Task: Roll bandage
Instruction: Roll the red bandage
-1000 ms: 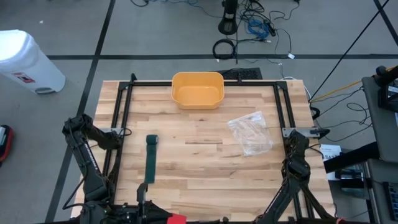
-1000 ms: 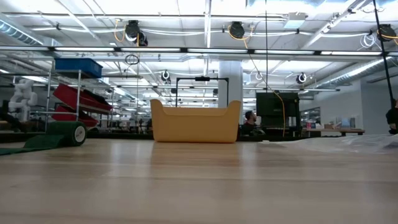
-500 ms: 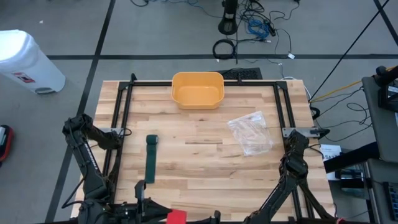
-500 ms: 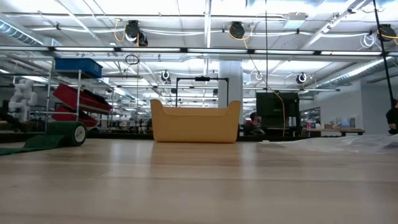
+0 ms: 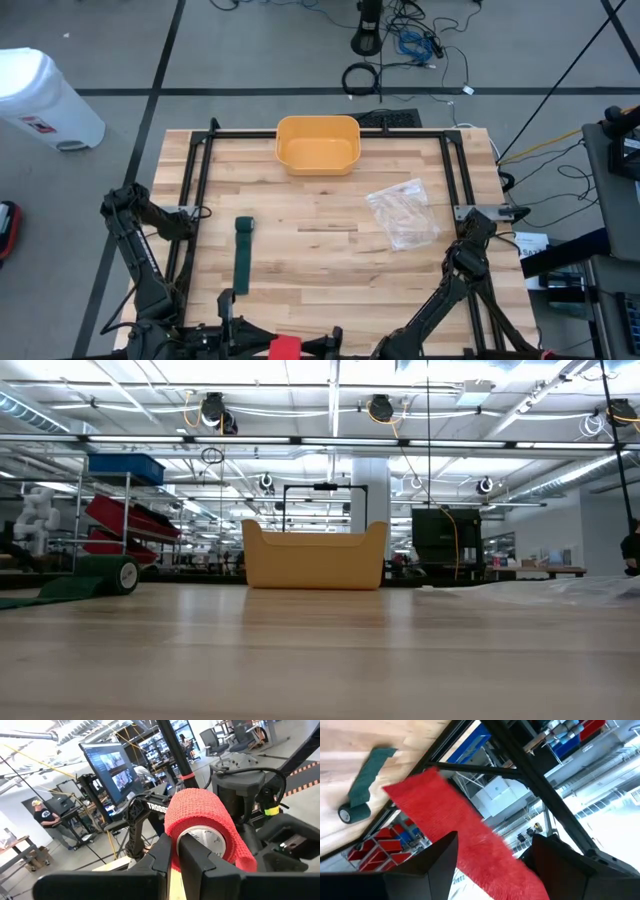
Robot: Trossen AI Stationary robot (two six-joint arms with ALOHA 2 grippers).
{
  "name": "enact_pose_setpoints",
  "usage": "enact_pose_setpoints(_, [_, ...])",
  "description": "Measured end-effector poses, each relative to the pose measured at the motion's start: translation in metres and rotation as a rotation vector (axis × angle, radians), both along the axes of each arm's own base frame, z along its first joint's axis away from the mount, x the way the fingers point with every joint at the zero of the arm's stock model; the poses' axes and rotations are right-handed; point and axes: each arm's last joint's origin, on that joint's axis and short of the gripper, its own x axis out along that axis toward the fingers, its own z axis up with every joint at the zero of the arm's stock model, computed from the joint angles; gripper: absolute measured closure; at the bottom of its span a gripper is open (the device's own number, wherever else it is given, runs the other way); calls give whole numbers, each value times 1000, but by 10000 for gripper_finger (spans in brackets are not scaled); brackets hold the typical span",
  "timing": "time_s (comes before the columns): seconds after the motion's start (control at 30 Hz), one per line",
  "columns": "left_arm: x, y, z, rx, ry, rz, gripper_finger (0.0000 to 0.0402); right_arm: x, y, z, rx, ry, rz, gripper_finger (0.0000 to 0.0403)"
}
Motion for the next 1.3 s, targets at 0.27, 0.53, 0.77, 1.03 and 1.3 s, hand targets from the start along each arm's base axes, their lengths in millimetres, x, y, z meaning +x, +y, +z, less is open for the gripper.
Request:
enact_pose_setpoints(0.27, [0, 0, 0, 1, 1, 0, 372, -20, 19, 0, 77, -17, 37, 165])
enact_pose_setpoints(0.53, [0, 0, 0, 1, 0, 0, 372, -21, 18, -4, 62, 5, 2, 165])
enact_pose_setpoints(0.77, [0, 0, 0, 8, 1, 1, 372, -27, 23, -5, 54, 14, 18, 165])
enact_pose_setpoints(1.03, [0, 0, 0, 7, 1, 2, 372, -25, 18, -10, 0, 55, 8, 165])
enact_pose_setpoints(1.3, [0, 0, 0, 6, 1, 2, 372, -13, 5, -14, -74, 99, -15, 165])
